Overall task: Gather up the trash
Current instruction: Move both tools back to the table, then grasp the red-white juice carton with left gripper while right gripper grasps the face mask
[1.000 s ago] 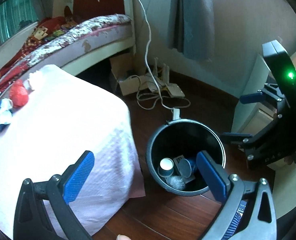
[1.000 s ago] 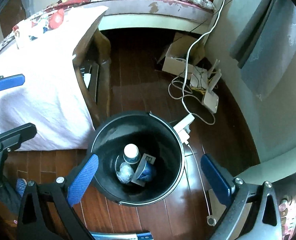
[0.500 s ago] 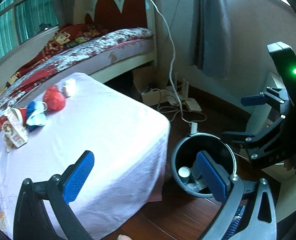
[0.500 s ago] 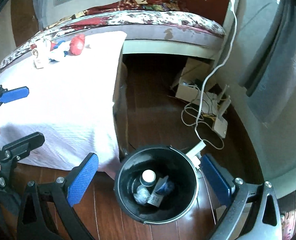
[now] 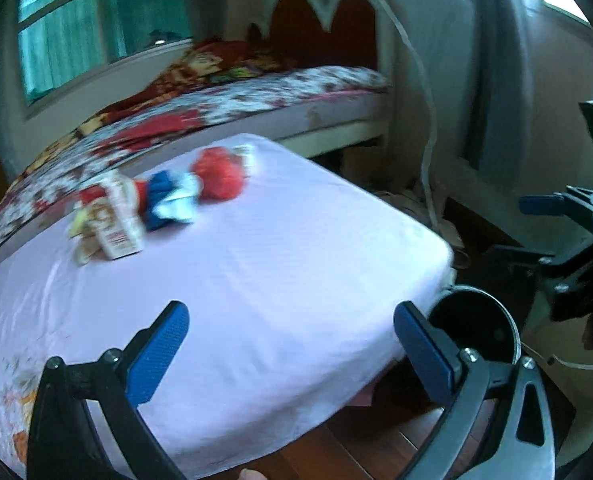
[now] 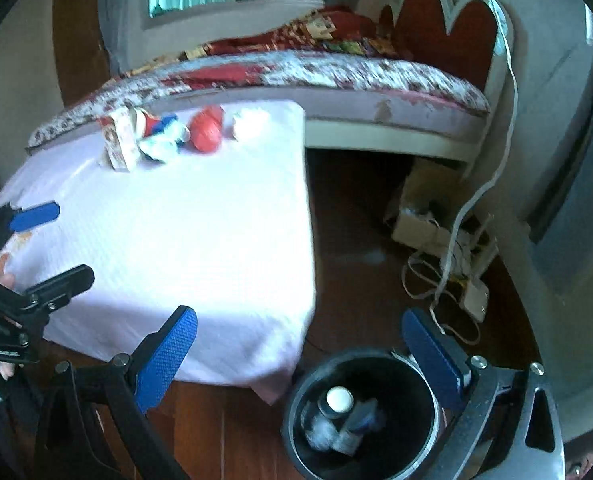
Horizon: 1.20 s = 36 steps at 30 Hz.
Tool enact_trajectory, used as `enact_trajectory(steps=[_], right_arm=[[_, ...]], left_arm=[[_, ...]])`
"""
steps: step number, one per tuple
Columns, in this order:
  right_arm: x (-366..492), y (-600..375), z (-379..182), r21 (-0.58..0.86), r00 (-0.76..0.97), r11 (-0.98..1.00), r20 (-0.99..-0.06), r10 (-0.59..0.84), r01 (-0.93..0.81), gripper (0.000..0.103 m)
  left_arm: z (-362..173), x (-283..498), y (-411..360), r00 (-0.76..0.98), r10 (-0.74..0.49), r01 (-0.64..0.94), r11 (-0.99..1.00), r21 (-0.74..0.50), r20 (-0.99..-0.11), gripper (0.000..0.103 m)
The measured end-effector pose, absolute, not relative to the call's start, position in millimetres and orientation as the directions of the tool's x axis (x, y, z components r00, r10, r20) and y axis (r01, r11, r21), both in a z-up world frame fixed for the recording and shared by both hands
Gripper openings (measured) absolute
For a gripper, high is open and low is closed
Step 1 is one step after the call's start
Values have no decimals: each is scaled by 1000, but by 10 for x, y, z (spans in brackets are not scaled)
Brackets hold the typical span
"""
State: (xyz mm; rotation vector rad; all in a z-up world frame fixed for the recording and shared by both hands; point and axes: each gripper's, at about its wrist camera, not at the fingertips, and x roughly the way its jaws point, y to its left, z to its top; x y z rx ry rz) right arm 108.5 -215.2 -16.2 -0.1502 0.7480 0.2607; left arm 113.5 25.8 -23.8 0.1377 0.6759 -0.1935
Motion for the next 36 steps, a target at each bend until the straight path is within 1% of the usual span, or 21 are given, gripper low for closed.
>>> enact_trajectory(steps=[4,5,6,7,10,12,15,17,21,22,25,26,32,36], right_arm=[[1234,-1948,-134,7,709,953,-667,229,-302,103],[1275,-1876,-133,17,706,949,-664,245,-314,103],[1337,-1764,-131,6,701,947,-671,242,-322,103],[1362,-1691,-129,-8,700,947,-675,232,-322,103],[1484,-1435,-102,-51,713,949,-673,197,-310,103],[1595,-1263,-70,-25,719,947,-657,226,-320,103],[1766,-1053,-36,8,727,945,-637,257,-327,103],[1901,-910,-25,15,733,946,-628,260,-323,101],[2184,-709,-68,-24,753,956,-623,214,-291,90],[2229,-690,-82,-27,753,956,-622,213,-292,89],[2438,-649,-161,24,739,955,-629,243,-294,86],[2528,-642,-205,47,732,957,-634,249,-285,84],[2789,-569,-352,67,717,962,-652,244,-266,83],[2873,-510,-444,82,709,960,-658,253,-266,83]], left_arm=[[-239,1190,620,767,-112,160,987,19,-632,102],[-248,1196,703,768,-109,146,989,7,-631,100],[-263,1231,830,761,-119,138,990,-19,-637,95],[-272,1250,899,759,-110,123,992,-26,-642,93],[-307,1353,1186,763,-60,50,998,-33,-643,91],[-318,1411,1308,768,-36,18,999,-34,-640,86],[-318,1558,1503,779,0,-23,999,-28,-627,81],[-317,1687,1589,783,11,-39,999,-32,-622,80],[-338,1969,1749,787,26,-65,997,-41,-616,80],[-347,2015,1762,788,28,-69,997,-43,-615,80],[-405,2234,1847,785,24,-74,996,-55,-619,80],[-411,2262,1855,786,21,-72,996,-58,-618,80],[-533,2631,1901,777,5,-63,996,-70,-630,80],[-571,2785,1919,777,-16,-49,995,-87,-629,74]])
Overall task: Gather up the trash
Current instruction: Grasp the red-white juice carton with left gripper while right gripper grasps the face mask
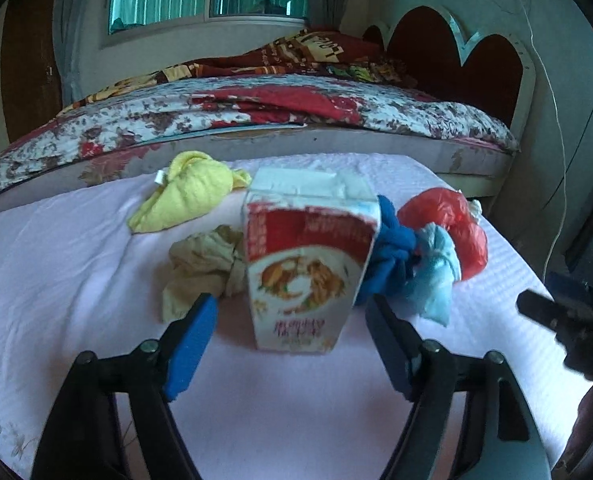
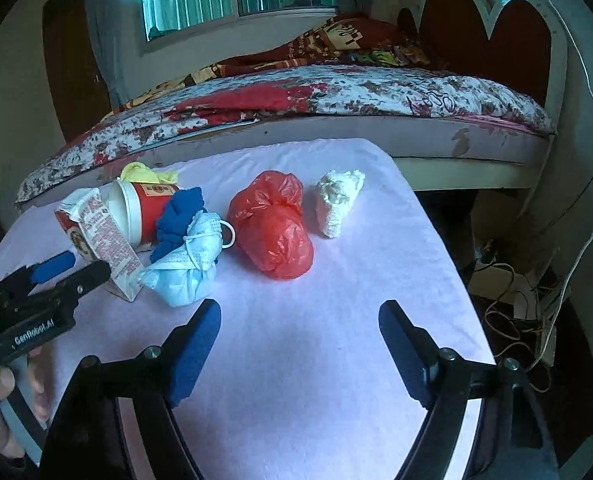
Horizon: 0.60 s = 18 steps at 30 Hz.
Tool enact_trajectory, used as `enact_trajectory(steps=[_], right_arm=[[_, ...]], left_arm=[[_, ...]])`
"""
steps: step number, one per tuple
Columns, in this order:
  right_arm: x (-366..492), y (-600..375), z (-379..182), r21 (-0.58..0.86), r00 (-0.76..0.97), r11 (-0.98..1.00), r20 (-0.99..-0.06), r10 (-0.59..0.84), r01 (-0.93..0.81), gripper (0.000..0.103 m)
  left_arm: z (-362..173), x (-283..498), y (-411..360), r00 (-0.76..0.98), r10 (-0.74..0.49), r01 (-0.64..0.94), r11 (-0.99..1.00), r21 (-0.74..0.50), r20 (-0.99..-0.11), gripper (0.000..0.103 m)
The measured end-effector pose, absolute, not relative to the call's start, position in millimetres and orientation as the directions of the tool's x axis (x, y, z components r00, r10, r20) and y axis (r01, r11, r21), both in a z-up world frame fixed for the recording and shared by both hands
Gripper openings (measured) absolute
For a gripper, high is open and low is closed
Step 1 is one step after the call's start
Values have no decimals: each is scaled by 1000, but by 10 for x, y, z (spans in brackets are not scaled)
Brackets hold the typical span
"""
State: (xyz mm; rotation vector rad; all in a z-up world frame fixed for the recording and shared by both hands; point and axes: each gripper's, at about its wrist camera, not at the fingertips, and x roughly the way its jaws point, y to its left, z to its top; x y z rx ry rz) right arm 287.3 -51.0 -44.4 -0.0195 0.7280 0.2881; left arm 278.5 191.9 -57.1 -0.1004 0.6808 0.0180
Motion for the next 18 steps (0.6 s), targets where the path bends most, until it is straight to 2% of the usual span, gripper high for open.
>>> enact_trajectory(steps=[1,2,3,11,16,18], right_arm=[[2896,-501,-455,92,706,960,-660,258,-266,83],[2913,-465,-471,103,701,958,-661,268,-268,83],[2915,-426,-476,105,700,955,-659,275,-277,83],[3057,-34,-421,152,677,926,-643,359,-346,74],[3304,218,-529,226,610,904,-675,415,-364,59],[3366,245,-584,288,564,882,-685,462,-372,25]], left_arm=[[-584,2824,1918,775,-21,-45,995,-89,-632,73],[-594,2849,1913,773,-28,-41,995,-94,-634,66],[-615,2882,1914,767,-39,-32,994,-100,-640,53],[-553,2729,1953,783,-2,-50,997,-66,-622,52],[-561,2646,2019,771,10,-58,997,-54,-637,52],[-558,2612,2052,767,10,-60,997,-56,-642,52]])
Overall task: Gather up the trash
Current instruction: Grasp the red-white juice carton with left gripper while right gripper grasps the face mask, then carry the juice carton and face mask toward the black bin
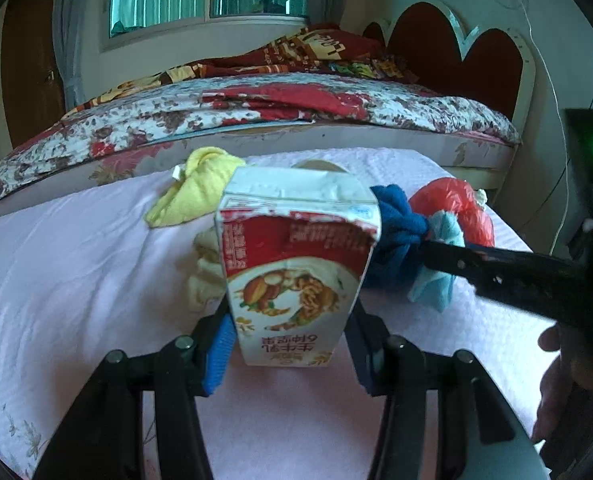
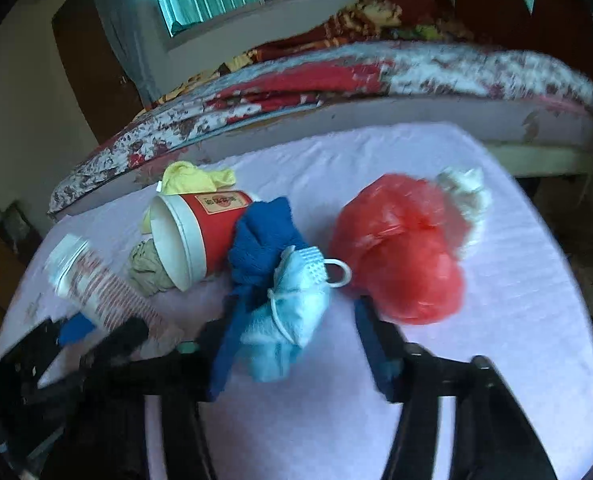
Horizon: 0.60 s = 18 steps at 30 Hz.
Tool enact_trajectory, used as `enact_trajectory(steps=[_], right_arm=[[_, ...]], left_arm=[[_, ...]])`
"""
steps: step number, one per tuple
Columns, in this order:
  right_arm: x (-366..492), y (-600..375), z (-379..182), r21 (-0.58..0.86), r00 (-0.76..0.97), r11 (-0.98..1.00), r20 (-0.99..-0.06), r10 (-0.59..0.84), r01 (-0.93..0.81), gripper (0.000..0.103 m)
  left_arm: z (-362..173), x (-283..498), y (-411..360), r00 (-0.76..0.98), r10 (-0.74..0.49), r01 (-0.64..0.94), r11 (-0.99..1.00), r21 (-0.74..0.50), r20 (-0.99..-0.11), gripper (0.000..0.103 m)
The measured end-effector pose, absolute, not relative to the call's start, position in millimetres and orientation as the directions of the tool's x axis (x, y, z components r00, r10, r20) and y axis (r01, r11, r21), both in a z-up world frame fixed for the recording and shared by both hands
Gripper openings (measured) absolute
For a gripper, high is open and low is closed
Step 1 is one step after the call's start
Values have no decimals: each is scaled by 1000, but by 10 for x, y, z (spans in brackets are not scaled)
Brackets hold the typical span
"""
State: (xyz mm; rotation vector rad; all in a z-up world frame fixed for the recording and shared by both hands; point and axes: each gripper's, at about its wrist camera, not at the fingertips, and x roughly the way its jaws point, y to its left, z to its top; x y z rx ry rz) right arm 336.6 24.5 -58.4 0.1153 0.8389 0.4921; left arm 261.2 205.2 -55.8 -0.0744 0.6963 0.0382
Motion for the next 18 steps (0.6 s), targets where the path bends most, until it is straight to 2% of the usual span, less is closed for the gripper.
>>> enact_trajectory(steps=[7,18], right_arm=[[3057,100,-392,276,591,874,-651,476,-401,22],[2286,-540,-78,146,662,916,-650,373,-373,22]], left_arm=[[-530,2421,2083,768,14,-68,996,-60,-640,52],[-312,1924,1736,790,-2,-31,999,-43,-613,52]])
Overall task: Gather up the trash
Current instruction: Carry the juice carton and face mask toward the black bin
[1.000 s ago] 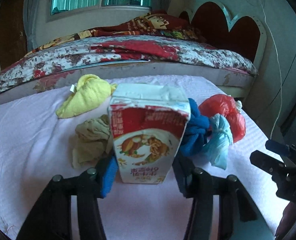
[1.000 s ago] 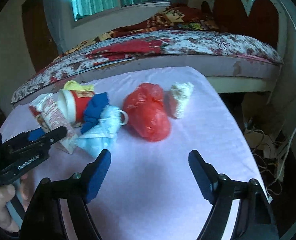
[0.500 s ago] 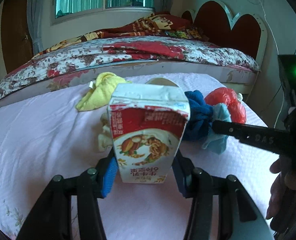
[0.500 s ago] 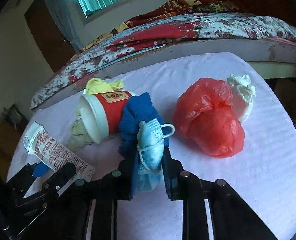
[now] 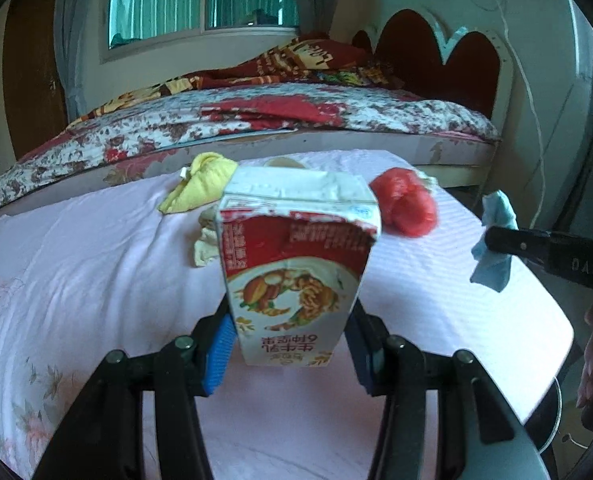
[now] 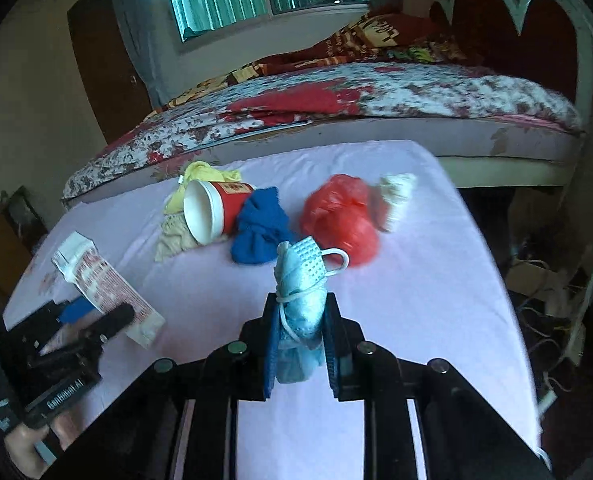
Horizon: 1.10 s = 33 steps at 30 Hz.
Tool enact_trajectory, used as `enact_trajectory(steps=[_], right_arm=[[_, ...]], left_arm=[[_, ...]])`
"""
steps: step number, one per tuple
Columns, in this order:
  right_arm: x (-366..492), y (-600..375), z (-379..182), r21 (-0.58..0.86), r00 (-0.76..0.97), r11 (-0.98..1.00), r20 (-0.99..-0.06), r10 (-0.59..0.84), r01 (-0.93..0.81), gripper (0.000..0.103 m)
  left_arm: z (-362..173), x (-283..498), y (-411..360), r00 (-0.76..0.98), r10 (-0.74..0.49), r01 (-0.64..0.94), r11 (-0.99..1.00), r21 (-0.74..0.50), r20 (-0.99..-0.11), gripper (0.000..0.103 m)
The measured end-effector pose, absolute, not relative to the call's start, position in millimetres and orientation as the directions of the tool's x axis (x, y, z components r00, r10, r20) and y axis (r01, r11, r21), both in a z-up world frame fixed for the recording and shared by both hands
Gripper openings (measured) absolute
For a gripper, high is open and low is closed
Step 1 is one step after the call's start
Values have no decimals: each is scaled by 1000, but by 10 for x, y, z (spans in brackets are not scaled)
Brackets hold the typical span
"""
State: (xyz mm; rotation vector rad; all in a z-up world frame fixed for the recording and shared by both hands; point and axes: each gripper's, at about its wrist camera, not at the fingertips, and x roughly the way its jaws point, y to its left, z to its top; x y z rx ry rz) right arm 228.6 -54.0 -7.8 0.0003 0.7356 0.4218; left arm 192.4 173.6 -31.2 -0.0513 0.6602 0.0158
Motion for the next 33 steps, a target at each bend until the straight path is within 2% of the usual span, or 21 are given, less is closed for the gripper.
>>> enact_trajectory(steps=[9,14,33], right_arm=[[1715,-1145,-43,119,690,940,-651,317,-320,22],[1474,-1477,150,126,722,948,-621,306,-293,22],[890,-2589,156,126,759,984,-627,175,-123,22]], left_arm=[[-180,1625,1272,804,-51,44,999,-26,-593,52],[-145,1530,989,803,-85,94,995,-15,-590,52],[-80,1258,-104,777,-243,290,957,-12,-580,52]])
